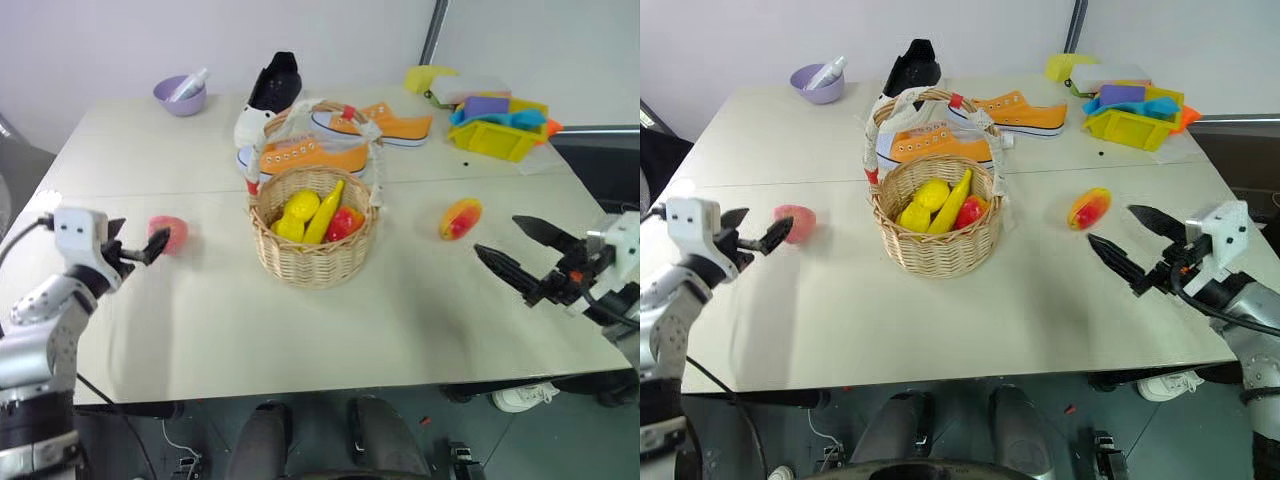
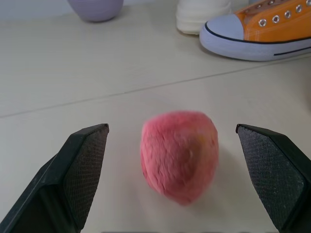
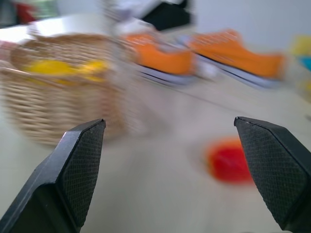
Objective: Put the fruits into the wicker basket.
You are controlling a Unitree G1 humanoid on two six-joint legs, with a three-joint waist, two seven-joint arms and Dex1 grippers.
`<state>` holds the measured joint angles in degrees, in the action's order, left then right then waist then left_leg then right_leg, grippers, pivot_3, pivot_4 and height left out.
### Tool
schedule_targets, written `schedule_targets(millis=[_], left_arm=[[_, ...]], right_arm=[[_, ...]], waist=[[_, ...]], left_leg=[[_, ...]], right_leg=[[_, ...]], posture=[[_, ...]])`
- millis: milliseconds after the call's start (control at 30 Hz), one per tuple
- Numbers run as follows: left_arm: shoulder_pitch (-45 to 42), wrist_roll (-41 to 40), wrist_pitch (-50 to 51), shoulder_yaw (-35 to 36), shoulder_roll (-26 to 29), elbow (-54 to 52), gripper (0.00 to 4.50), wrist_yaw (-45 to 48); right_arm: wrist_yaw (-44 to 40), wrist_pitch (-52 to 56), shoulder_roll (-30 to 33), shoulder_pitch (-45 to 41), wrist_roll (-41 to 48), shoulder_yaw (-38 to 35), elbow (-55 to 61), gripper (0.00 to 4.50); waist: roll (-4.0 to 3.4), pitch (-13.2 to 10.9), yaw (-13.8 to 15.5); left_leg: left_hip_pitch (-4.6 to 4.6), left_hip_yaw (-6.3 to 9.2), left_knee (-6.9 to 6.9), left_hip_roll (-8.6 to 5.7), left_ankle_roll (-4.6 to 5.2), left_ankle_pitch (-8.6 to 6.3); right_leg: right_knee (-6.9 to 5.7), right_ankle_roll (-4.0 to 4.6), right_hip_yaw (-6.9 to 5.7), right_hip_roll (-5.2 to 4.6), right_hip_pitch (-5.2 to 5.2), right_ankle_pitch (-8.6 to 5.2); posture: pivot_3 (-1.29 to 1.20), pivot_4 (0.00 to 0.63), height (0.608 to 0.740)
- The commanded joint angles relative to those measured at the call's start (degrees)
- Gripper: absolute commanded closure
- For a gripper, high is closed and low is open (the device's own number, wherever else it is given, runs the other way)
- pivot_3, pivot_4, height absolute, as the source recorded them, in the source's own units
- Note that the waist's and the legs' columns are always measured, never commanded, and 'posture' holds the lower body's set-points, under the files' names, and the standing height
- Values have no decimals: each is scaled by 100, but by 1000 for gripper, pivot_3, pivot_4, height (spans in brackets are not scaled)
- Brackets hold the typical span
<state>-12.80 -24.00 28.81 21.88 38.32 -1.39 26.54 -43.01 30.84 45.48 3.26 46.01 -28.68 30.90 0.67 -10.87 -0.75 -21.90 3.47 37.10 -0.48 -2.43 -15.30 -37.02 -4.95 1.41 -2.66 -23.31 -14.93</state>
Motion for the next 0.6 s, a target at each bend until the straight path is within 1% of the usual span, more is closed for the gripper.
schedule_targets(millis=[33,133,200,267,400,567,600], left_arm=[[-293,261,357,-237,188,84,0,-153],[-440,312,646,-376,258,101,0,-122],[-631,252,982,-408,249,124,0,-162],[-756,239,1208,-424,222,169,0,-222],[-930,326,1536,-670,181,324,0,-192],[-1095,476,1638,-799,159,617,0,-262],[-1143,490,1554,-787,127,680,255,-272]], right_arm=[[167,384,215,-518,611,509,918,74],[305,553,225,-992,544,1191,1249,74],[497,628,-33,-1470,574,1838,1496,74],[680,691,-240,-1762,634,2170,1609,74],[841,740,-440,-1989,631,2441,1646,74],[802,627,-411,-1835,521,2489,1650,74],[782,589,-397,-1765,481,2476,1652,24]], waist=[[3,-2,-8],[16,-8,-11],[23,-12,-1],[24,-12,6],[27,-11,23],[28,-11,13],[28,-11,13]], left_leg=[[0,1,0,0,0,0],[-3,1,0,1,0,0],[-17,3,1,2,0,0],[-32,7,5,2,-1,0],[-44,19,7,-3,-1,1],[-45,18,6,-8,-1,1],[-45,19,6,-7,-1,1]], right_leg=[[-2,0,1,0,-2,0],[-1,0,-1,2,-5,0],[-1,0,-3,1,-16,1],[-3,-1,-6,1,-29,2],[-2,-3,-9,-6,-36,3],[-2,-3,-9,-13,-40,3],[-3,-3,-9,-12,-40,3]], posture=[[0,150,729],[0,150,729],[0,150,729],[0,150,729],[0,150,729],[0,150,729],[0,150,729]])
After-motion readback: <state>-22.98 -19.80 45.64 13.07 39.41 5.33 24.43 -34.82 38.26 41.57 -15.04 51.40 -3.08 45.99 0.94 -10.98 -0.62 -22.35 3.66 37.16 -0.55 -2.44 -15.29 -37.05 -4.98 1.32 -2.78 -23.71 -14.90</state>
